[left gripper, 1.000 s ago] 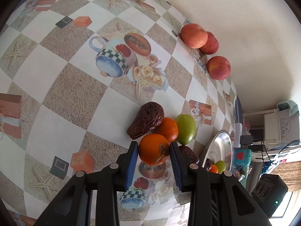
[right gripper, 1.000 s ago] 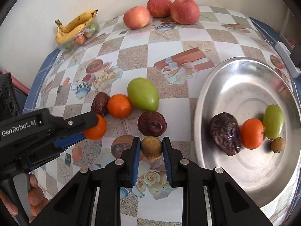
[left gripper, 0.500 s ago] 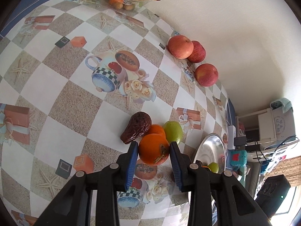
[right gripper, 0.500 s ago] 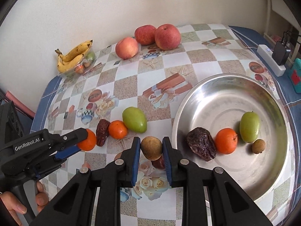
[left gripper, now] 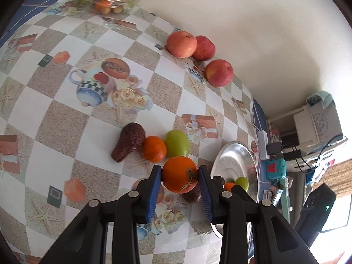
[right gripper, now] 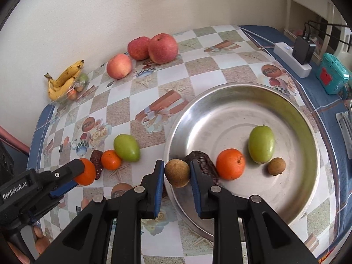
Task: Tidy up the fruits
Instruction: 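Carry the tangerine and kiwi over the steel bowl and release both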
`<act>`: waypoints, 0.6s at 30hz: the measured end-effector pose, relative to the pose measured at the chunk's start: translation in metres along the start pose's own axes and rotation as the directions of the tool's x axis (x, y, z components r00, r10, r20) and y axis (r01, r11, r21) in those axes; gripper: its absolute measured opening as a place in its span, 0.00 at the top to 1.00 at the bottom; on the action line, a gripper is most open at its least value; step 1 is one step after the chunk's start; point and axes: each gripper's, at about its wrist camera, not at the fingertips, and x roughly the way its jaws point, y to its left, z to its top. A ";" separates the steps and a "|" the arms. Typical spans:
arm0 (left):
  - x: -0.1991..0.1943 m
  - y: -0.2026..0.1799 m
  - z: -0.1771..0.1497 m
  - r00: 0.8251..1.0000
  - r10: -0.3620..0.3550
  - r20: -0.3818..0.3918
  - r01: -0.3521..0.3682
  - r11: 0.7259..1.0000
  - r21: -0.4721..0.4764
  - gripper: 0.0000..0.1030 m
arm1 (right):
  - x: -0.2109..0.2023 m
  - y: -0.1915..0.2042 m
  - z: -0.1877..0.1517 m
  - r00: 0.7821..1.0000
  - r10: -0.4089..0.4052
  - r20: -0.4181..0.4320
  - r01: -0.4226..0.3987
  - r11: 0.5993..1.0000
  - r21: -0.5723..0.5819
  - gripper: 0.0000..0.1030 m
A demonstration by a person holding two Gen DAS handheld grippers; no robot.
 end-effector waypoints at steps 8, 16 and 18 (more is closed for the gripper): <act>0.021 -0.040 -0.018 0.998 -0.047 -0.048 0.053 0.989 0.136 0.65 | -0.013 -0.055 0.007 0.995 -0.092 0.034 0.086 0.984 0.156 0.76; 0.049 -0.078 -0.042 0.991 -0.073 -0.112 0.101 0.958 0.270 0.65 | -0.020 -0.099 0.009 0.991 -0.119 0.069 0.096 0.956 0.278 0.76; 0.057 -0.085 -0.047 0.991 -0.065 -0.117 0.097 0.950 0.298 0.65 | -0.018 -0.101 0.013 0.989 -0.114 0.089 0.085 0.956 0.280 0.76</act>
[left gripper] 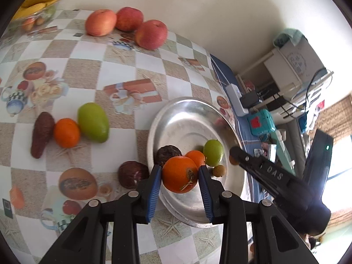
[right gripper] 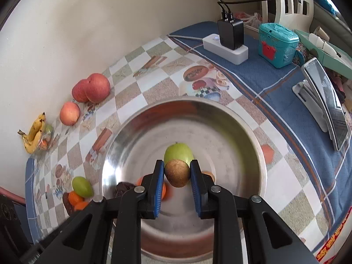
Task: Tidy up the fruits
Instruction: 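Carry the tangerine and kiwi over the steel bowl and release both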
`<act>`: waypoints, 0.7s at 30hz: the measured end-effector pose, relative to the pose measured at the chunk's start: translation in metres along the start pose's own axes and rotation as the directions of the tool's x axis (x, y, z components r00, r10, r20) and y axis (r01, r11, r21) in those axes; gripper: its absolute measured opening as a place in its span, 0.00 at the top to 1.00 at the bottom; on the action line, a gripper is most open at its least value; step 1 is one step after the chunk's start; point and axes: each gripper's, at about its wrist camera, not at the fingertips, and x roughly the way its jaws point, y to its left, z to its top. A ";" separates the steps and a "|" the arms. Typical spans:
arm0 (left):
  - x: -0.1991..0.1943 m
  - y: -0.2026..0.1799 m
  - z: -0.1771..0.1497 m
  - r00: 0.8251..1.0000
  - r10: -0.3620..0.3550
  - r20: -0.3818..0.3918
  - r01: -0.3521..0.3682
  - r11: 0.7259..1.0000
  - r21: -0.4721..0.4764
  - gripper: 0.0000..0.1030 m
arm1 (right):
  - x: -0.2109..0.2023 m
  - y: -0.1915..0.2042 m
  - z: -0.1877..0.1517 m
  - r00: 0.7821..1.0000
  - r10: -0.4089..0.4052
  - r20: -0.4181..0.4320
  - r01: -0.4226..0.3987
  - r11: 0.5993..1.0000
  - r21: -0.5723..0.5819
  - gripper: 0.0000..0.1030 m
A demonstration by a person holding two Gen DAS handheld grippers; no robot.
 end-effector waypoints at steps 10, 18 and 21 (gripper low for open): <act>0.024 -0.011 -0.006 0.998 0.023 -0.056 -0.019 0.998 0.068 0.63 | 0.009 -0.015 0.005 0.998 -0.053 0.025 0.052 0.998 0.040 0.76; 0.022 -0.012 -0.006 0.998 0.015 -0.056 -0.011 0.997 0.071 0.60 | 0.006 -0.015 0.004 0.997 -0.066 0.032 0.065 0.997 0.034 0.67; 0.019 -0.011 -0.005 0.998 0.020 -0.056 -0.016 0.998 0.068 0.59 | 0.006 -0.014 0.003 0.997 -0.067 0.029 0.067 0.998 0.023 0.67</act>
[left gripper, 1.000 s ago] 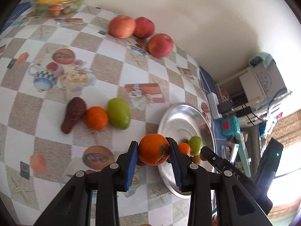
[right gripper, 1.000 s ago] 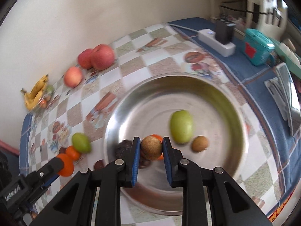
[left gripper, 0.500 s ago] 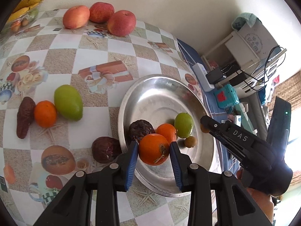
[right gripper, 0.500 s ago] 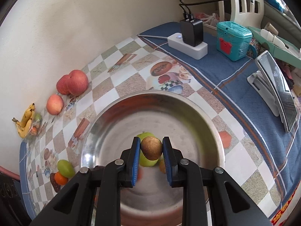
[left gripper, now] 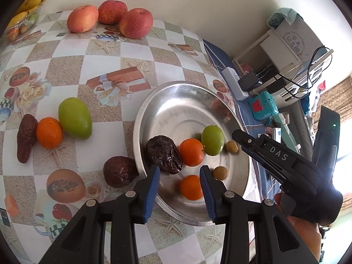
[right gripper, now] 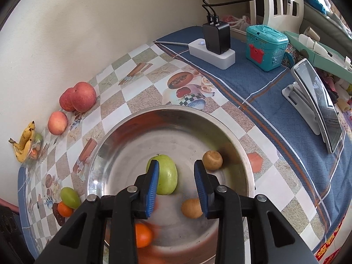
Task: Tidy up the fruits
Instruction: 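Carry the tangerine and kiwi over the steel bowl and release both, then move both open tools back toward the remaining fruits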
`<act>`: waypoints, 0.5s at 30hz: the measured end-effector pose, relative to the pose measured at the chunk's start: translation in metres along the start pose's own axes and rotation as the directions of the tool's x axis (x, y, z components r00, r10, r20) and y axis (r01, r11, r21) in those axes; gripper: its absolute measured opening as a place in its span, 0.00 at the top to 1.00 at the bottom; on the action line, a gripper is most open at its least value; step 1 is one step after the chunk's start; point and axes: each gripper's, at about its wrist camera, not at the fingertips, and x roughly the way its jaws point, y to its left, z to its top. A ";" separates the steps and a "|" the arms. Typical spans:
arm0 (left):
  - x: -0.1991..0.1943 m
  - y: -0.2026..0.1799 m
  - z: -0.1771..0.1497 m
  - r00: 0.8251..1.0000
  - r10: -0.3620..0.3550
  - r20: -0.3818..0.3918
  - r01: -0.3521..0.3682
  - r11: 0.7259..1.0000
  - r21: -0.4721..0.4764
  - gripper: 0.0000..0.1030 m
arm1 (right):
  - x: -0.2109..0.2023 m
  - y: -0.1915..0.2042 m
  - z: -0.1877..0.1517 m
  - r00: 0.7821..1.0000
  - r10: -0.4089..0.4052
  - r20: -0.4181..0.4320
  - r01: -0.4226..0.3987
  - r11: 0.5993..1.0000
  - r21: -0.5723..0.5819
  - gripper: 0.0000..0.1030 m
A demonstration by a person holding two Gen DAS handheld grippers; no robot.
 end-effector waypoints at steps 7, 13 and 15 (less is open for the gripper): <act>-0.011 0.012 0.005 0.997 0.072 0.018 -0.071 0.997 -0.031 0.47 | -0.001 0.014 -0.005 1.000 0.006 -0.015 -0.007 0.998 -0.057 0.67; -0.026 0.035 0.009 0.990 0.134 0.035 -0.130 0.986 -0.108 0.43 | -0.002 0.034 -0.014 0.999 0.021 -0.041 -0.026 0.992 -0.123 0.67; -0.031 0.044 0.010 0.985 0.168 0.032 -0.162 0.977 -0.138 0.41 | -0.003 0.040 -0.017 0.999 0.025 -0.047 -0.032 0.989 -0.148 0.67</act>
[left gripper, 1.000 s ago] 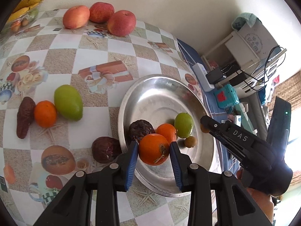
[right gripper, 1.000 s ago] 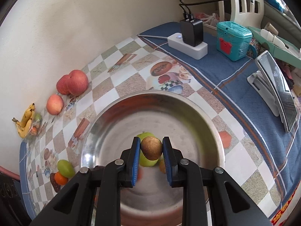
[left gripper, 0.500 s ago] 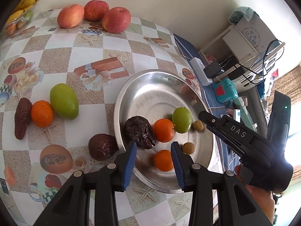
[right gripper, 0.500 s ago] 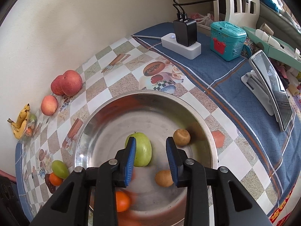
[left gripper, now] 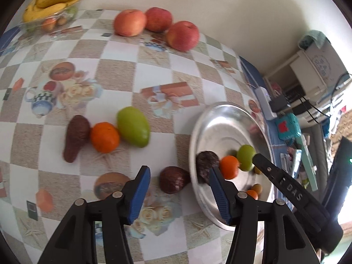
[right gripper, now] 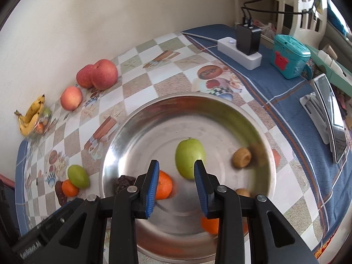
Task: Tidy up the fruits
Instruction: 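Move both open tools back toward the remaining fruits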
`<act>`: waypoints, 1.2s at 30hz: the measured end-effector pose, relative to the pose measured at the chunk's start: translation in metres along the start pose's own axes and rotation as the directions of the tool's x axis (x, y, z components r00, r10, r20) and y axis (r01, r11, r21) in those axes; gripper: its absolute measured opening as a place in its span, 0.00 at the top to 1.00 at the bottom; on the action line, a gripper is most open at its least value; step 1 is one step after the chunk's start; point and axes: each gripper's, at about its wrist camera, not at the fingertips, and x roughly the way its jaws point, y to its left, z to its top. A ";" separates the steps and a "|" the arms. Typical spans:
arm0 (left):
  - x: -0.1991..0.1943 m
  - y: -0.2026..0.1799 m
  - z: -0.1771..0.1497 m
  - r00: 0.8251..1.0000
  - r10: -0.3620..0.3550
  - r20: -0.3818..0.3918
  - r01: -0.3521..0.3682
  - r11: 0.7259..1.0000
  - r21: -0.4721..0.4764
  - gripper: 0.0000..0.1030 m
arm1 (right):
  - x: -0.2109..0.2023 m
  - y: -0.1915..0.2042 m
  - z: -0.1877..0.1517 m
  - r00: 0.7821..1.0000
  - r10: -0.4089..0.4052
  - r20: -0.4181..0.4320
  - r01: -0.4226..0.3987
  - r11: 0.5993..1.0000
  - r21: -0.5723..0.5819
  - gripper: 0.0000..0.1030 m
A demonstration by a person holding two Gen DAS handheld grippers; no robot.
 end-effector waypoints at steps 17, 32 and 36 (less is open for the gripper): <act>-0.040 0.073 0.012 0.968 0.244 0.061 -0.229 0.954 -0.194 0.10 | -0.010 0.089 -0.027 0.997 0.074 -0.029 -0.079 0.958 -0.276 0.67; -0.052 0.082 0.015 0.918 0.384 0.096 -0.364 0.914 -0.179 0.00 | -0.007 0.100 -0.034 0.996 0.091 -0.003 -0.087 0.949 -0.304 0.09; -0.057 0.084 0.018 0.918 0.381 0.110 -0.358 0.916 -0.182 0.00 | -0.009 0.095 -0.030 0.995 0.092 0.026 -0.083 0.964 -0.253 0.09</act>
